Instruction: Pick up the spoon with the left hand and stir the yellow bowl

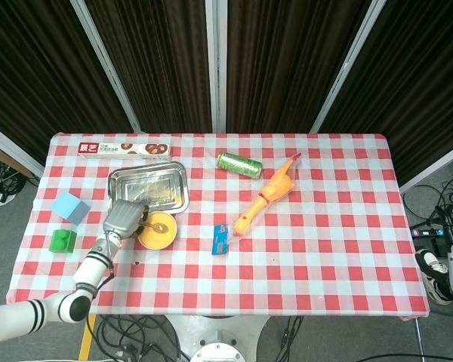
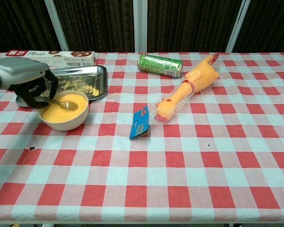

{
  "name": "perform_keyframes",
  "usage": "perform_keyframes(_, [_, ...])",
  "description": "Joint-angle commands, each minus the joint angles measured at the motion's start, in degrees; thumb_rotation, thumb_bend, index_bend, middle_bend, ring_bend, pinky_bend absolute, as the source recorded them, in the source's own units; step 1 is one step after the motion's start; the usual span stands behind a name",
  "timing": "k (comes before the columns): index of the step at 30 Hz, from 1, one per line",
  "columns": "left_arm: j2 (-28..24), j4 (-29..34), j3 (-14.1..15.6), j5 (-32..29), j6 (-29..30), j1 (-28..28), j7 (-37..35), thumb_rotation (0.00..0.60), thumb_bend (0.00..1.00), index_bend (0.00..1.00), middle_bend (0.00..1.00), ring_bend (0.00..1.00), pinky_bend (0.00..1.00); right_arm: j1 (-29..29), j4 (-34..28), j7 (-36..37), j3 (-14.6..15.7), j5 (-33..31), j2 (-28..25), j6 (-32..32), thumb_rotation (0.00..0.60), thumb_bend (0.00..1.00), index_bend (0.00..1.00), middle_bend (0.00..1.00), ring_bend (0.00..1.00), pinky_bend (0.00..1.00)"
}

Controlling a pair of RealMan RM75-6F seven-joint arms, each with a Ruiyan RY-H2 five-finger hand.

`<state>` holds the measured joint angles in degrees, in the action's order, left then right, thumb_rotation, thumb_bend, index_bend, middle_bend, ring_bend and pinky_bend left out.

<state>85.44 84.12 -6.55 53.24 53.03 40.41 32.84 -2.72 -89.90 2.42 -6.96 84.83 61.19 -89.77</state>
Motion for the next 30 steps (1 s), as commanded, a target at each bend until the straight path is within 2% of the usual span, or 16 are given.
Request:
perform_keyframes(1, [0.16, -0.23, 0.14, -0.35, 0.04, 0.18, 0.08, 0.6, 0.35, 0.57, 0.9, 0.88, 0.95, 0.04, 0.1, 0.13, -0.02, 0.0, 0.01, -0.08, 0.6, 0.15, 0.07, 0.27, 0.04, 0.16])
perform_keyframes(20, [-1.11, 1.59, 1.28, 0.9, 2.2, 0.94, 1.08, 0.6, 0.38, 0.62, 0.91, 0.88, 0.95, 0.31, 0.57, 0.75, -0.13, 0.07, 0.26, -0.56, 0.6, 0.15, 0.07, 0.27, 0.04, 0.16])
perform_keyframes(23, [-1.67, 2.43, 1.87, 2.24, 4.41, 1.03, 3.71, 0.6, 0.38, 0.63, 0.91, 0.88, 0.95, 0.37, 0.7, 0.9, -0.15, 0.24, 0.36, -0.81, 0.6, 0.15, 0.07, 0.27, 0.04, 0.16])
perform_keyframes(27, [-0.99, 1.68, 3.98, 5.84, 10.59, 1.33, 13.74, 0.6, 0.38, 0.65, 0.92, 0.88, 0.95, 0.48, 0.78, 1.01, -0.09, 0.42, 0.36, -1.01, 0.6, 0.15, 0.07, 0.27, 0.04, 0.16])
perform_keyframes(30, [-0.1, 1.96, 4.76, 6.38, 12.72, 1.63, 19.64, 0.6, 0.38, 0.66, 0.92, 0.89, 0.95, 0.46, 0.58, 0.89, -0.05, 0.83, 0.33, -1.24, 0.6, 0.15, 0.07, 0.27, 0.04, 0.16])
